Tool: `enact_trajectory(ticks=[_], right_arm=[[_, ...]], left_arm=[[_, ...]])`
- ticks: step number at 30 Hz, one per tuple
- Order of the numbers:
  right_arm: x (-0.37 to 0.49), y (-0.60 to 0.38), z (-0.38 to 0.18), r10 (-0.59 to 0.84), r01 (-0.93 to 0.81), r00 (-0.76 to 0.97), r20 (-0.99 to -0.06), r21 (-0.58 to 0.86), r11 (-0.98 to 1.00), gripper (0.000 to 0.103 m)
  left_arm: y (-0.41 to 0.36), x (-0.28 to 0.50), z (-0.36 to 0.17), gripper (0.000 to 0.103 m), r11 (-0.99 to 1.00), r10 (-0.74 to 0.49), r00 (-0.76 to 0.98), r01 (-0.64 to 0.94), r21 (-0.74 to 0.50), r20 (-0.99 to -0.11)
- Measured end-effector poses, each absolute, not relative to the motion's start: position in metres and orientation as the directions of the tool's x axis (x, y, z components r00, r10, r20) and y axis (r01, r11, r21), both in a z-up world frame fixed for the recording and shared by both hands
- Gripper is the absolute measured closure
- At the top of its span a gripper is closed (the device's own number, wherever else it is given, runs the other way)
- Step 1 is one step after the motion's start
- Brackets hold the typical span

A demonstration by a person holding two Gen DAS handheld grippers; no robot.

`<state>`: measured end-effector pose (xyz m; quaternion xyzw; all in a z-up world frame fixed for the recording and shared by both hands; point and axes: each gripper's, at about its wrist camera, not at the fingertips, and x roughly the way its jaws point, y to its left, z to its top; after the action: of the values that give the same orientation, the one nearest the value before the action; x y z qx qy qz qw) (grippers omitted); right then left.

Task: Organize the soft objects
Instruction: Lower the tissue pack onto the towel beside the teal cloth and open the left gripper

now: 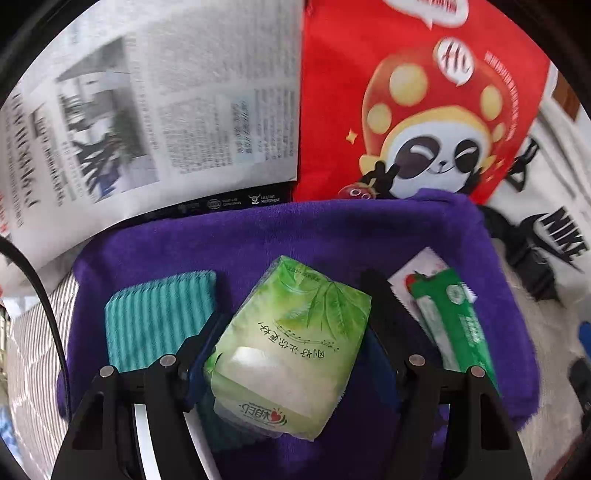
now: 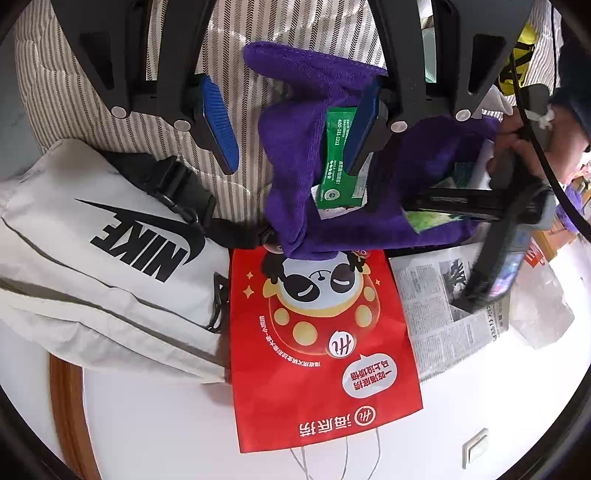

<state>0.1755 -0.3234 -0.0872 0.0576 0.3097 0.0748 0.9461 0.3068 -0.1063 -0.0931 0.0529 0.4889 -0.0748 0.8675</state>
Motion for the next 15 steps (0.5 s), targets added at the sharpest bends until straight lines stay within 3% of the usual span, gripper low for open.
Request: enact_trajectory(ticks=[4,10,15], right_arm=[[0.179,-0.326,-0.091,0.172,-0.097,0.786,-0.594,0.157,0.983,0.045],[0.183,-0.335,-0.093,0.186,-0.079,0.774,-0.605,0.199,0.977,0.045],[0.183,-0.339,-0.092,0.206,-0.082,0.772,-0.601,0.228,0.970,0.045]], left_arm=[[-0.116,0.318,-0.106,0.033,0.979,-0.009,0.486,0.180,0.090,-0.874],[-0.117,0.320,-0.107,0.031,0.980,-0.006,0.460,0.179,0.086,-0.888],[-0.121,0.320,-0.108,0.015,0.978,-0.006,0.420,0.192,0.082,-0.908]])
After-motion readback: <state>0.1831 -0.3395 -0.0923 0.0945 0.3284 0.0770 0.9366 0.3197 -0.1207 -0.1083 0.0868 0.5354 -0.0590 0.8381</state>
